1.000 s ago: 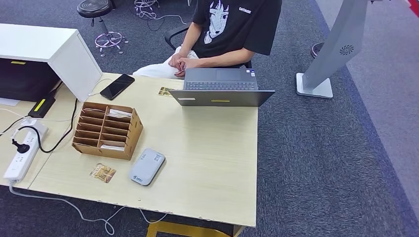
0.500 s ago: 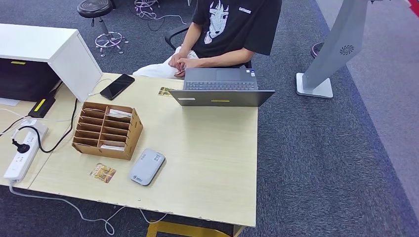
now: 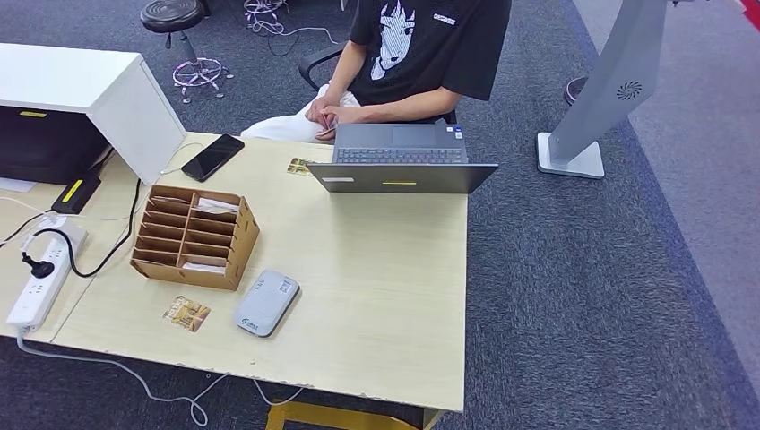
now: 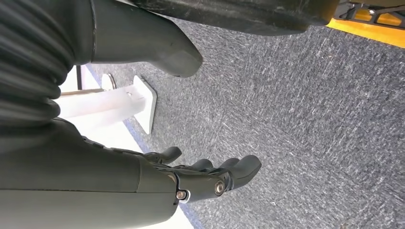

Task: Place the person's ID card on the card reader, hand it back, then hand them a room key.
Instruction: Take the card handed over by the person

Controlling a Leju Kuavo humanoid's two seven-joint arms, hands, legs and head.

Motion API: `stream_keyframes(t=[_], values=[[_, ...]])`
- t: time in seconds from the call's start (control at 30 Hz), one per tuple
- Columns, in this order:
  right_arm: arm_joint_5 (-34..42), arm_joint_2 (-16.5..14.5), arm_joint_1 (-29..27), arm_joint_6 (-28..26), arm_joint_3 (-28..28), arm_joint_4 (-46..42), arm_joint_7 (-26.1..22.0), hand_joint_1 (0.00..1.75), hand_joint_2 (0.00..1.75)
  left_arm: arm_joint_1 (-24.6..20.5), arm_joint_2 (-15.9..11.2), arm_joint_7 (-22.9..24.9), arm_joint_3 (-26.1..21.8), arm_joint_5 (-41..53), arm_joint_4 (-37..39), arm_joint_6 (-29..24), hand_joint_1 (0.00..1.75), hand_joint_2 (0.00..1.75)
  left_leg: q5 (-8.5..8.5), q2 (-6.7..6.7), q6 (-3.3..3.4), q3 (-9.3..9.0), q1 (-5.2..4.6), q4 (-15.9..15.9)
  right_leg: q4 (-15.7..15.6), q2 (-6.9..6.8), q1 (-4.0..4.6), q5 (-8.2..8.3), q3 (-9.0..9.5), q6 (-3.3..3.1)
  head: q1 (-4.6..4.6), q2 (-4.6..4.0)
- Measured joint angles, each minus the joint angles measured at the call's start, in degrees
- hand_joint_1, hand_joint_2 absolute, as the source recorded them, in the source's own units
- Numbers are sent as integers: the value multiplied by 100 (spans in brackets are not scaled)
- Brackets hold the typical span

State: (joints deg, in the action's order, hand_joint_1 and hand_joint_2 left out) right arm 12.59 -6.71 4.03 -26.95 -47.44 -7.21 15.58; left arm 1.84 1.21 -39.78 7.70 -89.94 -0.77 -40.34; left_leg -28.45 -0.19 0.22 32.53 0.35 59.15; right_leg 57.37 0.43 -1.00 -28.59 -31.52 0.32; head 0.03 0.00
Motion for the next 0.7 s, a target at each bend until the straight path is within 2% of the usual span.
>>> stream_keyframes(t=[0.43,0.53,0.7], values=[[21,0,0,-19,-3,-2,-16,0,175,-36,-370,-2,-32,-9,0,1,0,175,0,-1,0,0,4,0,-1,-1,3,0,1,0,2,0],[92,0,0,-43,-1,-2,-29,0,175,-161,-617,-7,-23,-7,0,1,0,175,3,-5,-4,-2,7,0,-1,-7,5,0,0,-1,0,0],[224,0,0,-78,-1,-2,-96,0,175,-594,-1184,-19,130,-5,0,1,0,175,15,-10,-24,1,27,-1,1,-14,22,5,1,-9,-1,0]])
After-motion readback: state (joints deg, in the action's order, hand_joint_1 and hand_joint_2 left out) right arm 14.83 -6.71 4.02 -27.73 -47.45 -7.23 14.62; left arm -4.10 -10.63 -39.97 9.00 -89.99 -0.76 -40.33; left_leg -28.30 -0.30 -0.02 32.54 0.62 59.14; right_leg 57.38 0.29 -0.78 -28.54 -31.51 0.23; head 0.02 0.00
